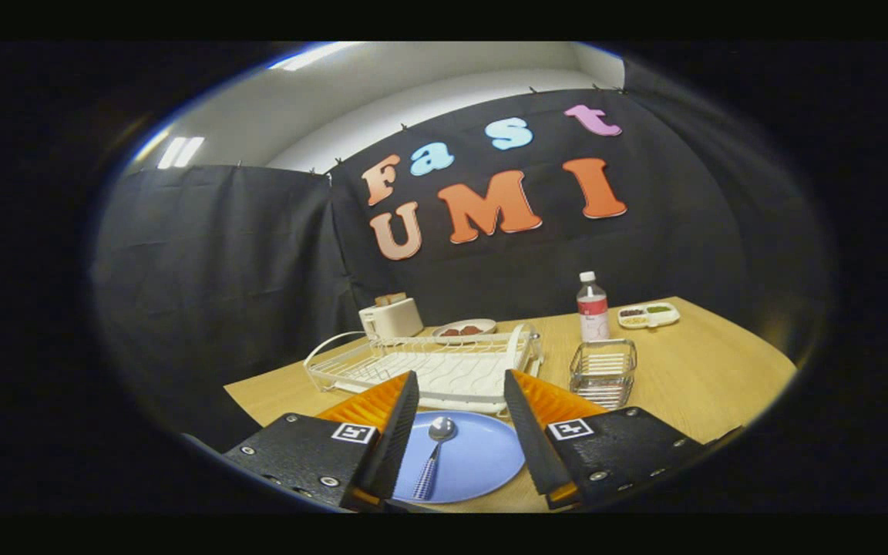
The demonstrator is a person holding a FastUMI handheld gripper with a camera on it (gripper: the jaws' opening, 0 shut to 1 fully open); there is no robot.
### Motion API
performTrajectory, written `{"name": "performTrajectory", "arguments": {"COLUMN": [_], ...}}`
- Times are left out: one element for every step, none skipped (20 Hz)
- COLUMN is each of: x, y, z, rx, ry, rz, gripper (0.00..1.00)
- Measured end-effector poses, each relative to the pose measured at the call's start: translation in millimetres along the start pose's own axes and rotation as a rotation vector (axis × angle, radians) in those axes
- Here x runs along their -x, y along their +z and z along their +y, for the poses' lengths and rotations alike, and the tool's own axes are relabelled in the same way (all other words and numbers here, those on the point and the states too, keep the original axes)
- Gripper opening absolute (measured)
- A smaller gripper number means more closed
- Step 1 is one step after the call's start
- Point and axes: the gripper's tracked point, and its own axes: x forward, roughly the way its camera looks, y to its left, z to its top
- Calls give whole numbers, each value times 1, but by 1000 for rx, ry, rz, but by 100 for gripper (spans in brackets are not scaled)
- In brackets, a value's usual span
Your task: Take the plate from the dish rack, then take the spoon from the basket and place it into the plate.
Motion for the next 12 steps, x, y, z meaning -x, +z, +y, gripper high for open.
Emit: {"name": "performTrajectory", "arguments": {"x": [0, -2, -1, -1, -2, -3, -3, -3, -2, -3, -5, -7], "y": [9, 18, 27, 36, 46, 53, 57, 62, 68, 71, 69, 68], "z": [-2, -3, -3, -3, -5, -7, -10, -13, -16, -14, -12, -10], "rx": [20, 31, 34, 33, 32, 33, 35, 39, 37, 41, 43, 50], "ry": [-24, -42, -58, -67, -85, -104, -124, -144, -166, -165, -168, -170], "rz": [-24, -48, -71, -97, -120, -135, -151, -164, -184, -194, -191, -185], "gripper": [70, 72, 76, 78, 81, 82, 84, 84, 85, 85, 84, 84]}}
